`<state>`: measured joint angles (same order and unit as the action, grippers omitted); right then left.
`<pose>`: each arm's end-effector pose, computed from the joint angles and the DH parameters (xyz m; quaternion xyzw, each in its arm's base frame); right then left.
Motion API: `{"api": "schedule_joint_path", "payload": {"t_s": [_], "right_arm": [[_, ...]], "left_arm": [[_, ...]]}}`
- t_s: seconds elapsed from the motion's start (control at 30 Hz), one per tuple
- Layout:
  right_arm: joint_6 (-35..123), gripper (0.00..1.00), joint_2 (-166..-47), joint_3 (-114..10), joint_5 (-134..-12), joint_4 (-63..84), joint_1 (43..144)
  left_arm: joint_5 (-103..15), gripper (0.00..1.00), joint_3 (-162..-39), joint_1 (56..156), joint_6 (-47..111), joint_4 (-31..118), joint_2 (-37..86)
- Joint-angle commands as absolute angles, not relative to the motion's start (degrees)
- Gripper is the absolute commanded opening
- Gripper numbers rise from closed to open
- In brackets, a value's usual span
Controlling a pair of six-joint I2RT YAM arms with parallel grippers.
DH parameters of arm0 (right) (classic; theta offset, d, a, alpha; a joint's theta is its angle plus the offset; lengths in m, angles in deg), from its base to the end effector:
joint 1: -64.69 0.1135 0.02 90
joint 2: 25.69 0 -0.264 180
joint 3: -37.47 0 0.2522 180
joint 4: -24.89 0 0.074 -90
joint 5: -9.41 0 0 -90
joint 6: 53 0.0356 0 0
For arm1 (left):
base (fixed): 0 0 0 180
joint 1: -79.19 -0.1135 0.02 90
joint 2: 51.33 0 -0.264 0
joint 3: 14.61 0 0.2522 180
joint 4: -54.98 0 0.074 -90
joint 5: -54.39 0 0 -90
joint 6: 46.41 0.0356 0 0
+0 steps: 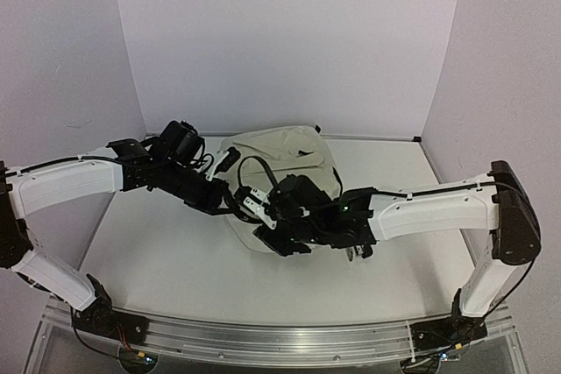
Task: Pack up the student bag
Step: Zip the student bag at the center of the board.
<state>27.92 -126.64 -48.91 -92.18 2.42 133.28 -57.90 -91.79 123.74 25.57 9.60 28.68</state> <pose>0.1531 0.3708 0.2437 -0.5234 0.7219 0.1417 0.4300 0.2024 -0.2182 0.2813 0.2774 0.8763 -0.3360 0.2053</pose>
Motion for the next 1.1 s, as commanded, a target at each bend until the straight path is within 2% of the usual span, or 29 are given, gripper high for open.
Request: {"api": "schedule_joint_path", "payload": {"t_s": [0.0, 0.13, 0.23, 0.27, 0.33, 1.07], "right_arm": [[24.4, 0.41, -129.4, -51.9, -99.0, 2.3, 133.5], [24.0, 0.32, -131.2, -51.9, -102.2, 3.3, 133.5], [24.3, 0.16, -131.1, -51.4, -101.9, 4.2, 133.5], [24.7, 0.07, -130.7, -50.9, -101.8, 4.6, 133.5], [25.3, 0.0, -129.6, -50.0, -101.8, 5.2, 133.5], [32.8, 0.0, -120.1, -42.3, -100.2, 3.9, 133.6]], "left_arm": [[-57.7, 0.0, -93.6, 123.4, 25.1, 9.4, 26.8], [-57.4, 0.0, -93.4, 123.4, 25.1, 9.5, 26.5], [-56.5, 0.0, -93.1, 123.3, 25.1, 9.6, 26.3], [-55.6, 0.0, -92.7, 123.1, 25.1, 9.6, 26.3], [-54.1, 0.0, -91.9, 122.3, 24.9, 9.4, 26.0], [-50.9, 0.0, -90.3, 109.9, 30.6, 14.5, 23.9]]}}
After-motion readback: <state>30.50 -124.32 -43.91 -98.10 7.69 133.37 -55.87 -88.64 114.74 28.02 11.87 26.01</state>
